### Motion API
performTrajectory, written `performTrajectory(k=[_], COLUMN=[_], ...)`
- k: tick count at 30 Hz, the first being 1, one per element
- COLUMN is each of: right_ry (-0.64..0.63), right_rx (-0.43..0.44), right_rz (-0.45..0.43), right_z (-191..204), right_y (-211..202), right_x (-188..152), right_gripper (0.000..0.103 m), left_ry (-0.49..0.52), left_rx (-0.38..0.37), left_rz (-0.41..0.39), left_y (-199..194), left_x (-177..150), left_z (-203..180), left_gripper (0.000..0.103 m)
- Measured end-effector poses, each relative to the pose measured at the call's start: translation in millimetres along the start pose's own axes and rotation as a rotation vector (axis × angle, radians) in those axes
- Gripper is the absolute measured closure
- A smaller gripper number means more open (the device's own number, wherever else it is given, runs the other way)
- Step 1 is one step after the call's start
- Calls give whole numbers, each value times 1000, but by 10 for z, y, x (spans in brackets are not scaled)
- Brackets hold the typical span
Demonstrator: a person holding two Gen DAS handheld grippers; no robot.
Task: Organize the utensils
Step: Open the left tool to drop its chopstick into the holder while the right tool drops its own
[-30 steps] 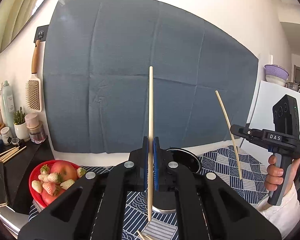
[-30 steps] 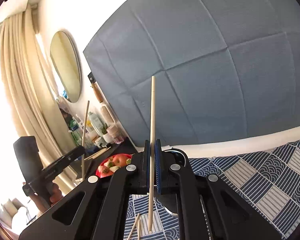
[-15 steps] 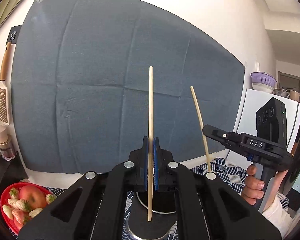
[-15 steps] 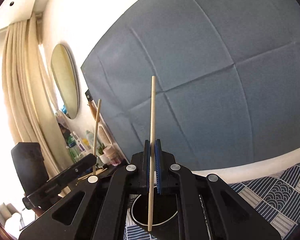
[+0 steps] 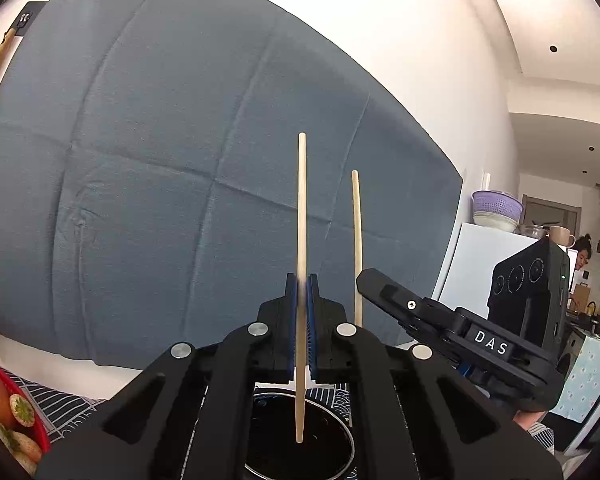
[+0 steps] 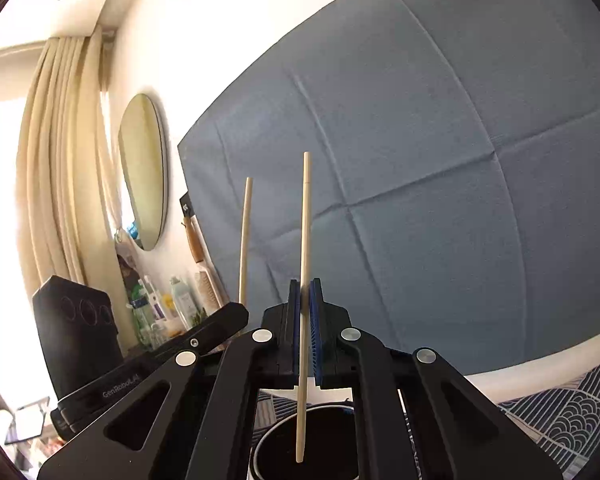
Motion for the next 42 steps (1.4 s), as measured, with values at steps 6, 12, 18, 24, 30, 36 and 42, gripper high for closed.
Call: performTrajectory(k=[6, 12, 18, 24, 30, 36, 42], right_ry=[1, -64, -74, -71, -31, 1, 15], right_rx=[-51, -90, -138, -190, -257, -281, -341], right_rz=[54, 152, 241, 241, 238, 198, 246], right_z=[-133, -132, -139, -104, -156, -51, 2], right_y=[132, 188, 129, -55, -308, -682, -929], right_x=[-181, -400, -563, -648, -586, -366, -335], right_gripper=[98, 98, 98, 97, 94, 25, 9], left_ry=[-29, -40, -46, 6, 2, 19, 44], left_rx=[-9, -12, 31, 98, 151, 277, 348], left_rz=[30, 97, 159, 181, 166, 233, 362], left_y=[75, 131, 72, -149, -480, -791, -1008], left_x=[-242, -502, -620, -613, -486, -358, -423], left_z=[36, 8, 13, -39, -22, 43, 21], left_gripper=[98, 98, 98, 81, 27, 6, 6])
Point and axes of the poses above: each gripper's, at about its wrist camera, not at the fingertips, and y roughly the way its jaws point, z to its left, x to its top, the point moved 4 cm from there along y, roughly the way its jaws point, and after that the axes turned 7 degrees about y, right-handed, at the moved point
